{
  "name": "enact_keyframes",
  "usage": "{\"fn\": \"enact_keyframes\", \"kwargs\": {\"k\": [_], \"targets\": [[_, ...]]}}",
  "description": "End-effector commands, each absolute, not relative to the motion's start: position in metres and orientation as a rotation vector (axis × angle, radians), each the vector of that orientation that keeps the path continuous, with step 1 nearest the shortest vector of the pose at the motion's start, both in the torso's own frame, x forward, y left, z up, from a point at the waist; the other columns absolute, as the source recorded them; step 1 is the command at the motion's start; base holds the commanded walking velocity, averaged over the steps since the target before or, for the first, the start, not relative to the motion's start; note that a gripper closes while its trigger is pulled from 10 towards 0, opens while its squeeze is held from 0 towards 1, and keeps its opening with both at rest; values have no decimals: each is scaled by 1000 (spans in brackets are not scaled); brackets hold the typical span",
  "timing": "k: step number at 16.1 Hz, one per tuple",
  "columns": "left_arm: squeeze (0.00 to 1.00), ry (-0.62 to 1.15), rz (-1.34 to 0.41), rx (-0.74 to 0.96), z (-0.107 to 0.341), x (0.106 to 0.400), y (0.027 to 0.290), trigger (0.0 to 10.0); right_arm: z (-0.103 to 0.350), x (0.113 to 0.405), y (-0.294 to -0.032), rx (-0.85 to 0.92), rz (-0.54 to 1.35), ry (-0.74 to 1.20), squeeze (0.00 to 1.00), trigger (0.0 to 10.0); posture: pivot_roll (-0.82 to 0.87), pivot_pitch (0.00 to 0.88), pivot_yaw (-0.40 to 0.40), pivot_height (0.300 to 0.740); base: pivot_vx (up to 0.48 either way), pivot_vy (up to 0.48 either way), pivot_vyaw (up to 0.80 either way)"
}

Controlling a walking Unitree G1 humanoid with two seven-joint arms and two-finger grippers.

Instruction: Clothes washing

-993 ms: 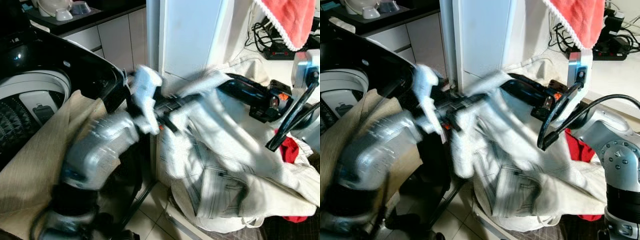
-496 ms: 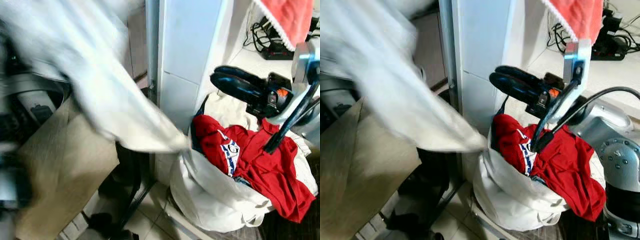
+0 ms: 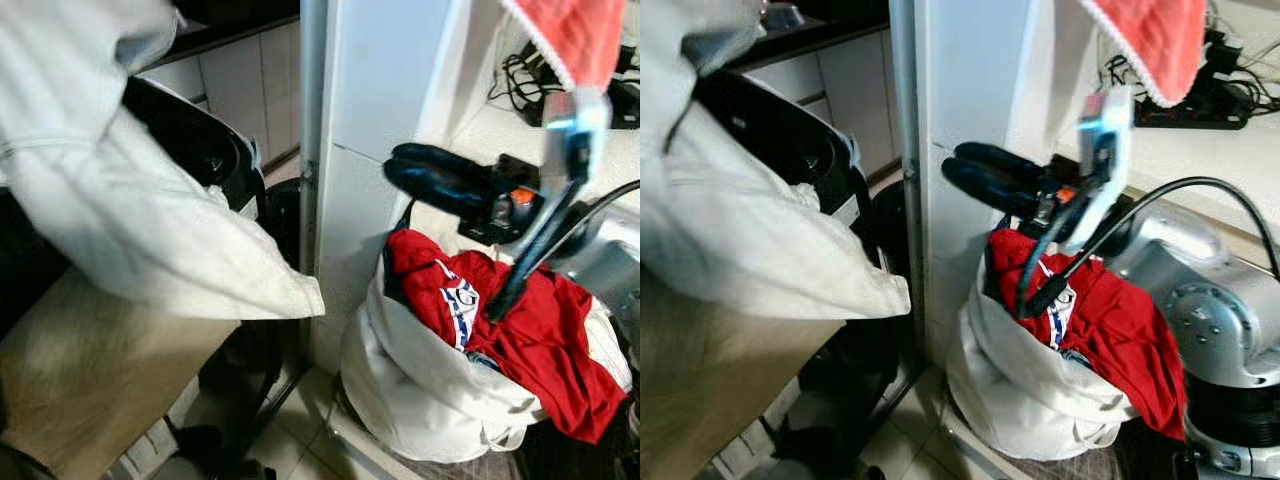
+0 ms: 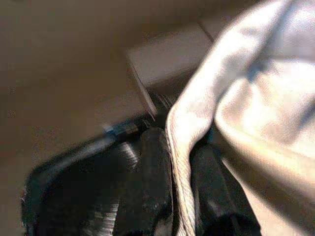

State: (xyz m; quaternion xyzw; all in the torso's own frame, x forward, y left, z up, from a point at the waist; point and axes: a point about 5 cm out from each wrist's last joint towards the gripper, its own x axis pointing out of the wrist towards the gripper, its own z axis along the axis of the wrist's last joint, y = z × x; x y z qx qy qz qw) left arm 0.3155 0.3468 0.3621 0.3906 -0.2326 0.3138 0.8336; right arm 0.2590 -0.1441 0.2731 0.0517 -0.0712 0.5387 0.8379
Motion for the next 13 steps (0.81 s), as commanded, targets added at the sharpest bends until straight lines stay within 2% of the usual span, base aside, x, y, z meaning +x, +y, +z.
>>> {"fn": "enact_keyframes", "kwargs": {"k": [1,3,4,5,7,8,13], "targets": [[0,-169,534,830,320,334,357,0,275,260,-137,78,1141,-158,0,10000,-66,0,19,740,0,0,0],[0,189,359,665,255,340,357,0,269,258,-126,61,1179,-111,0,10000,-68,0,18,740,0,0,0],[0,301,338,628,235,337,358,1412,265,254,-120,50,1217,-90,0,10000,-66,0,15,740,0,0,0],[0,344,359,632,229,334,364,10000,264,253,-118,46,1235,-82,0,10000,-66,0,15,740,0,0,0],[0,384,399,639,229,329,379,10000,263,251,-115,40,1247,-77,0,10000,-64,0,14,740,0,0,0],[1000,410,417,637,238,323,391,10000,262,251,-114,36,1253,-73,0,10000,-61,0,11,740,0,0,0],[1000,406,473,624,258,311,407,10000,261,246,-107,48,1334,-55,0,10000,-61,0,14,740,0,0,0]]}}
